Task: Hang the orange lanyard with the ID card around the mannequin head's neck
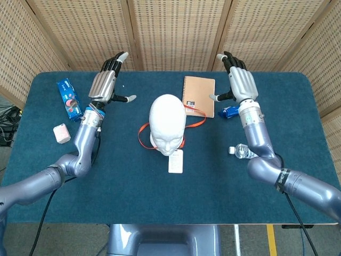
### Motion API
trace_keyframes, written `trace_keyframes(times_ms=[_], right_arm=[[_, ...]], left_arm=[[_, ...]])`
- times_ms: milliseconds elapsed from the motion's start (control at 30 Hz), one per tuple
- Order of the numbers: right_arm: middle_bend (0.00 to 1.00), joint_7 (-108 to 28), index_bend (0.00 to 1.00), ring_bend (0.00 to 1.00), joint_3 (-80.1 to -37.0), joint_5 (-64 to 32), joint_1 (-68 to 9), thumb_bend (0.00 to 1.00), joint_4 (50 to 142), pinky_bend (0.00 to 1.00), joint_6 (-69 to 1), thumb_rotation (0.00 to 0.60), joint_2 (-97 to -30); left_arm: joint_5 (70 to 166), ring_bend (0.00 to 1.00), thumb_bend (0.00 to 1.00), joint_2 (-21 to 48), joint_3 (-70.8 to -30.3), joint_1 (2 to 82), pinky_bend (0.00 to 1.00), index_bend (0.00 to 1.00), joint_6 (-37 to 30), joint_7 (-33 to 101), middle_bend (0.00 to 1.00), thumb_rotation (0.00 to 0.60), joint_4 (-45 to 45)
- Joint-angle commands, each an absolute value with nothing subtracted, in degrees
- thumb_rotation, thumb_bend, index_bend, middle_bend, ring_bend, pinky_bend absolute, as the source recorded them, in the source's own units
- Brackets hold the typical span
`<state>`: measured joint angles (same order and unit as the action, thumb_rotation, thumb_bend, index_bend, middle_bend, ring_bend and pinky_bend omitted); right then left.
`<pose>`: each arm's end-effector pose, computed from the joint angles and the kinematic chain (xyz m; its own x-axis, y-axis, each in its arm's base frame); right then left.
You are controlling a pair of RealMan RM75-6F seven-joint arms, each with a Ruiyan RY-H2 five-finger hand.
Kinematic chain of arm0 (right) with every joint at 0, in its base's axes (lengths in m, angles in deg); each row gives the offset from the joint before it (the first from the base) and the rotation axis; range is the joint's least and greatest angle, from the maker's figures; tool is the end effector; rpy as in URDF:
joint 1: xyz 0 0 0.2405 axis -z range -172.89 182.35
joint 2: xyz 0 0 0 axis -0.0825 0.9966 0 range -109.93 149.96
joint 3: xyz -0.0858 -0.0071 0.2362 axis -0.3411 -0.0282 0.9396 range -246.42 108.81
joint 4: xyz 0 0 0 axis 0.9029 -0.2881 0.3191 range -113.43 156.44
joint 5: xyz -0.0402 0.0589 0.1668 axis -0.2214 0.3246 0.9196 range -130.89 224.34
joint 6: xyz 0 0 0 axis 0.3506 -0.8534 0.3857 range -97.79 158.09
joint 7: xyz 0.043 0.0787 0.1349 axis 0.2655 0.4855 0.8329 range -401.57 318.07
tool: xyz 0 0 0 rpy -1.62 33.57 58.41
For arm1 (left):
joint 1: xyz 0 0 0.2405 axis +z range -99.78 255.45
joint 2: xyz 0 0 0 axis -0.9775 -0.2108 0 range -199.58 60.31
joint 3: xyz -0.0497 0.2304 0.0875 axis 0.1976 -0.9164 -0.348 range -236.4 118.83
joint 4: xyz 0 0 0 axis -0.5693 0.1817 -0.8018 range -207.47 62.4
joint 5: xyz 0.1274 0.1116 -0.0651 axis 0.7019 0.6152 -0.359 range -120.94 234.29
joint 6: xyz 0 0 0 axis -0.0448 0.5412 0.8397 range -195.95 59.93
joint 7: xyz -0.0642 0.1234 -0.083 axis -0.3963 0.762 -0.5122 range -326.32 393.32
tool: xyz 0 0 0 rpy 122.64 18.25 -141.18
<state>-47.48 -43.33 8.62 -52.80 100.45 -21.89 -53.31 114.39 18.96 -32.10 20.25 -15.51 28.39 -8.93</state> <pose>-0.0852 -0.4718 0.1669 0.0527 -0.0030 0.9986 -0.9891 -0.1378 0.0518 -0.0709 0.4773 0.1032 0.0249 -0.0058 0.9997 0.9560 -0.2924 -0.0255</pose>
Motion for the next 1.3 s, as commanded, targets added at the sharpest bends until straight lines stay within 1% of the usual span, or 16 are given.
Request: trace_keyframes(times_ms=[33,67,100,133,167,233,300,400,533,600,667,833,933,1067,1300], right_arm=[[0.28,-47.78,0.12,0.17,-44.43,4.22,-48.94,0.23,106.41,0.07,-26.79,0.6,-49.58],[0.41,-48.03,0.11,0.3,-44.91,2.5,-47.47,0.3,108.29,0.19,-29.05,0.6,-48.5],[0.51,-48.3,0.1,0.43,-45.35,1.28,-46.34,0.38,109.64,0.36,-30.76,0.6,-47.79],[0.57,-49.32,0.09,0.5,-46.83,-0.59,-44.0,0.43,112.23,0.48,-33.34,0.6,-46.09],[0.63,-50.18,0.07,0.57,-48.61,-2.13,-41.49,0.5,115.61,0.63,-35.05,0.6,-43.86],[0.69,-50.4,0.06,0.63,-49.64,-3.67,-39.63,0.61,118.43,0.77,-36.28,0.6,-42.02],[0.72,-50.66,0.05,0.66,-51.71,-6.11,-36.99,0.7,121.38,0.83,-37.18,0.6,-39.82],[0.73,-51.13,0.05,0.67,-55.02,-9.78,-33.77,0.73,124.15,0.86,-37.59,0.6,-37.59],[0.73,-51.12,0.06,0.67,-57.3,-12.92,-31.85,0.75,124.89,0.86,-37.86,0.6,-37.03],[0.73,-50.99,0.08,0.67,-59.55,-15.46,-30.63,0.75,124.98,0.86,-37.23,0.6,-37.12],[0.73,-50.2,0.09,0.67,-62.33,-19.69,-29.42,0.75,124.11,0.86,-35.91,0.6,-37.71],[0.73,-50.0,0.11,0.67,-66.0,-26.81,-29.35,0.76,120.86,0.86,-32.6,0.6,-41.15],[0.73,-50.7,0.13,0.67,-66.7,-28.8,-30.51,0.76,119.04,0.86,-29.99,0.6,-44.66],[0.73,-53.18,0.14,0.67,-66.67,-29.32,-32.63,0.76,117.32,0.86,-26.42,0.6,-49.43],[0.73,-59.13,0.15,0.67,-65.27,-25.06,-36.59,0.76,114.43,0.86,-20.47,0.6,-58.15]], left_arm=[[118.71,0.0,0.0,14.31,-34.08,24.37,0.0,0.0,-10.52,28.59,0.0,0.6,-2.37],[120.08,0.0,0.0,12.5,-35.05,25.95,0.0,0.0,-8.91,29.25,0.0,0.6,0.06],[121.09,0.0,0.0,11.16,-35.86,27.19,0.0,0.0,-7.67,29.83,0.0,0.6,1.85],[122.88,0.0,0.0,8.82,-37.71,29.83,0.0,0.0,-5.34,30.81,0.0,0.6,4.93],[124.72,0.0,0.0,6.46,-39.77,32.7,0.0,0.0,-2.75,31.92,0.0,0.6,8.14],[125.85,0.0,0.0,4.51,-41.08,34.69,0.0,0.0,-1.03,32.93,0.0,0.6,11.11],[126.56,0.0,0.0,1.91,-43.01,37.6,0.0,0.0,1.14,35.26,0.0,0.6,14.98],[126.47,0.0,0.0,-0.97,-45.21,41.52,0.0,0.0,4.21,38.45,0.0,0.6,20.22],[126.38,0.0,0.0,-2.74,-46.81,44.33,0.0,0.0,6.4,40.3,0.0,0.6,23.54],[126.12,0.0,0.0,-4.19,-48.52,46.68,0.0,0.0,8.04,42.31,0.0,0.6,25.91],[125.73,0.0,0.0,-5.88,-50.57,49.64,0.0,0.0,10.45,45.71,0.0,0.6,29.34],[125.4,0.0,0.0,-6.25,-53.25,54.13,0.0,0.0,14.08,48.42,0.0,0.6,32.1],[125.55,0.0,0.0,-6.15,-54.42,56.21,0.0,0.0,15.38,48.97,0.0,0.6,32.83],[126.97,0.0,0.0,-5.58,-55.01,57.95,0.0,0.0,16.68,48.41,0.0,0.6,32.22],[127.97,0.0,0.0,-5.44,-54.56,58.64,0.0,0.0,15.47,47.25,0.0,0.6,30.71]])
